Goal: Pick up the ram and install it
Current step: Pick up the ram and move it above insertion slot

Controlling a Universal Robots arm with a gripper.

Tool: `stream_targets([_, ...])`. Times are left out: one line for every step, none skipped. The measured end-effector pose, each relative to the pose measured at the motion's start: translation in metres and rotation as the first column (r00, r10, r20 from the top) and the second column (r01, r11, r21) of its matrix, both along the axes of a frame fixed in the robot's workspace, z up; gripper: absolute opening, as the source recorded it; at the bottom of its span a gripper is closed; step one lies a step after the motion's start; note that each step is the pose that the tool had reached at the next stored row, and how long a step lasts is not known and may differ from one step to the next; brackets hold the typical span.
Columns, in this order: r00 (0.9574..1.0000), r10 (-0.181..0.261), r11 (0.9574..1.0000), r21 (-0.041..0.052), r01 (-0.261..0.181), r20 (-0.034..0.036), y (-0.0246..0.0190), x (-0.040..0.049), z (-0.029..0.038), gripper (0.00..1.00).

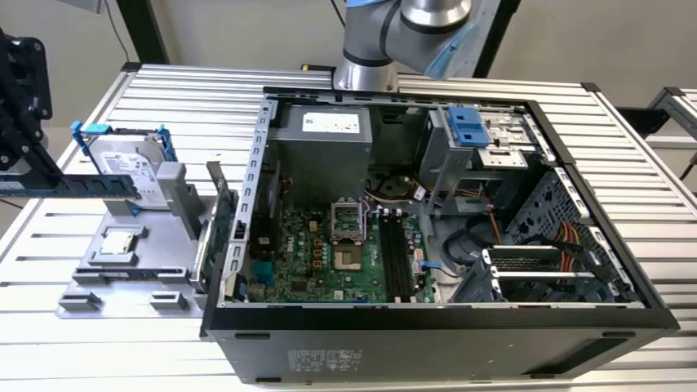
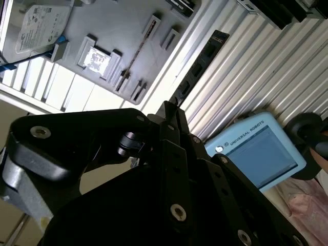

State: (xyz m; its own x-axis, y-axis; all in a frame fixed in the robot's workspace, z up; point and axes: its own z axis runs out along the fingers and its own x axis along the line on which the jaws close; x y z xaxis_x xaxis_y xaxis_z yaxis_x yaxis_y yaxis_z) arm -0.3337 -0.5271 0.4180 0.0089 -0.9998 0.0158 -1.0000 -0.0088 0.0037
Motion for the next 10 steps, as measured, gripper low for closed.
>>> stream_targets([1.0,0.0,1.0,0.0,0.0,0.0,0.0,0.0,0.0,0.0])
stream_targets([1.0,0.0,1.0,0.0001,0.0,0.0001,0.0,0.0,0.0,0.0])
stream_targets([1.0,0.0,1.0,0.0002,0.0,0.0001,0.0,0.0,0.0,0.0])
stream_targets([1.0,0.0,1.0,0.0001,0.0,0.0001,0.0,0.0002,0.0001,0.0])
stream_targets([1.0,0.0,1.0,-0.0001,0.0,-0.0001,0.0,0.0009,0.0002,0.0])
stream_targets([1.0,0.0,1.0,-0.0001,0.0,-0.0001,0.0,0.0018,0.0002,0.0])
stream_targets([1.0,0.0,1.0,0.0,0.0,0.0,0.0,0.0026,0.0001,0.0])
stream_targets([1.0,0.0,1.0,0.0,0.0,0.0,0.0,0.0037,0.0001,0.0])
stream_targets([1.0,0.0,1.0,0.0,0.0,-0.0001,0.0,0.0048,0.0001,0.0])
stream_targets([1.0,0.0,1.0,0.0,0.0,-0.0001,0.0,0.0061,0.0001,0.0])
